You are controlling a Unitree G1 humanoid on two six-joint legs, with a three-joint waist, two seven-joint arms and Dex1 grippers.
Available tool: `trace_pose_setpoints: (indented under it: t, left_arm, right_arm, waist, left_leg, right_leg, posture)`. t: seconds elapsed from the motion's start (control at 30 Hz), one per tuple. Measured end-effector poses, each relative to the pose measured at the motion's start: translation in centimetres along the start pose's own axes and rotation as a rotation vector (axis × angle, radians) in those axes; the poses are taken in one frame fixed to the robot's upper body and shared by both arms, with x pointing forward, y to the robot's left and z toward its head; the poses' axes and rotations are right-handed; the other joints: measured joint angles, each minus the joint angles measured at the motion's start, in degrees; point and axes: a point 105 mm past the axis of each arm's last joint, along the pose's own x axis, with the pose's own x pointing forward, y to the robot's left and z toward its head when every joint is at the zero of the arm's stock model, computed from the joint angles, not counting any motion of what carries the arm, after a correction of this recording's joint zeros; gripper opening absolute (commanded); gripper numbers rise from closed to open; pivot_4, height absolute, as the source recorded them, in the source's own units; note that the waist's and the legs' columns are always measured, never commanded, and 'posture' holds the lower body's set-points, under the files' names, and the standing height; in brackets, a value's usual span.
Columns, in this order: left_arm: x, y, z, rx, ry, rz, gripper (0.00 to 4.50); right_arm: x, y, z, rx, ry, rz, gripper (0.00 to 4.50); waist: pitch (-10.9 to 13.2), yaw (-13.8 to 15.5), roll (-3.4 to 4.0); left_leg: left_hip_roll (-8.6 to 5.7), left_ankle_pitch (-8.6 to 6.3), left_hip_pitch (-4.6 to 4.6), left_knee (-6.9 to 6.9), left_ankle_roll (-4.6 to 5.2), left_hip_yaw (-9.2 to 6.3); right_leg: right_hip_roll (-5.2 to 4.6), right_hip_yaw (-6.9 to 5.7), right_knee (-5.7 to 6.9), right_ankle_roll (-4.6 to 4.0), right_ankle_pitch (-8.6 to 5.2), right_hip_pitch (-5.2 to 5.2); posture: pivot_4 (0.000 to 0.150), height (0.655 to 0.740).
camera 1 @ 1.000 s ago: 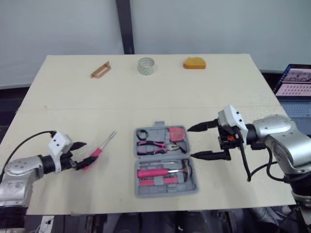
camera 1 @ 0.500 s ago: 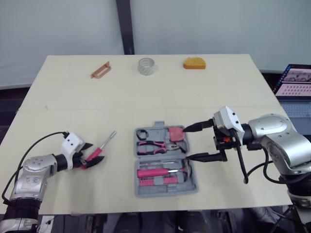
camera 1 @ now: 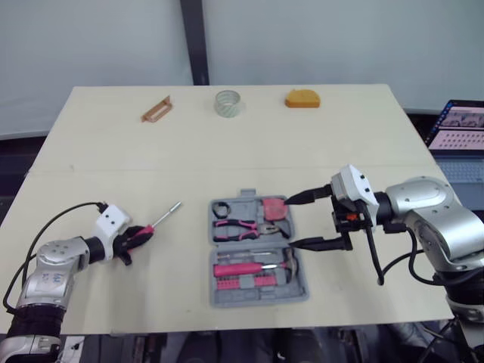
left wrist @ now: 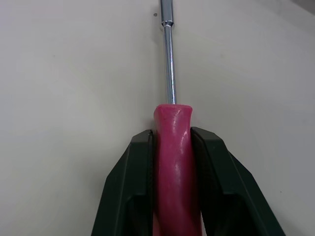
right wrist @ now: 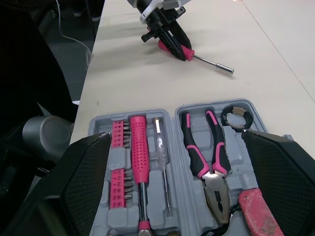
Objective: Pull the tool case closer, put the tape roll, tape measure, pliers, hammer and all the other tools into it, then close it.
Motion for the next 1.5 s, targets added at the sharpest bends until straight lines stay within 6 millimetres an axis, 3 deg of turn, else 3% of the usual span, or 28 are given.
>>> trace_pose_setpoints:
  t: [0.17,0.47,0.77,0.87,1.07,1.5]
  left_arm:
    - [-0.3,-1.2,0.6,0.051,0.025,-0.083,0.63]
    - [-2.1,-4.6,7.3,0.249,-0.009,-0.315,0.63]
    - [-1.5,-9.1,9.7,0.318,-0.015,-0.508,0.63]
    - [-0.9,-10.3,9.9,0.315,-0.010,-0.559,0.63]
    - [0.9,-14.8,9.2,0.296,0.027,-0.726,0.63]
    - [2.4,-18.1,8.7,0.314,0.104,-0.804,0.63]
  right_arm:
    - [0.0,0.3,-0.7,0.024,0.008,-0.001,4.50]
    - [-1.0,0.8,-2.8,0.075,0.061,-0.026,4.50]
    - [-3.2,1.3,-4.0,0.125,0.116,-0.052,4.50]
    - [-3.7,1.8,-4.4,0.134,0.140,-0.039,4.50]
    - [-3.9,1.9,-4.5,0.130,0.153,-0.031,4.50]
    - [-3.8,2.8,-5.5,0.170,0.174,-0.007,4.50]
  waist:
    - [0.0,0.0,0.00]
    - [0.1,0.0,-0.09]
    - [0.1,0.2,-0.11]
    - [0.1,0.2,-0.11]
    - [0.1,0.2,-0.12]
    - [0.1,0.4,-0.14]
  left_leg:
    - [0.00,0.00,-0.03,0.00,0.00,-0.01]
    - [0.01,0.00,-0.04,-0.01,0.00,-0.02]
    - [0.01,0.00,-0.05,0.00,0.00,-0.01]
    - [0.01,0.00,-0.05,0.00,0.00,-0.01]
    - [0.01,0.00,-0.06,0.02,0.00,-0.01]
    - [0.01,0.00,-0.13,0.13,0.01,-0.05]
  right_leg:
    - [0.00,-0.01,-0.02,0.00,0.00,0.00]
    - [0.00,0.01,-0.03,0.00,0.00,-0.01]
    - [0.00,0.03,-0.05,0.00,0.00,-0.01]
    - [0.00,0.02,-0.05,0.00,0.00,0.00]
    - [0.01,0.03,-0.06,0.00,0.00,0.00]
    - [0.01,0.02,-0.07,0.00,0.00,0.01]
  posture:
    - [0.150,0.7400]
    - [0.150,0.7400]
    - [0.150,0.7400]
    - [0.150,0.7400]
    - [0.150,0.7400]
    - [0.150,0.7400]
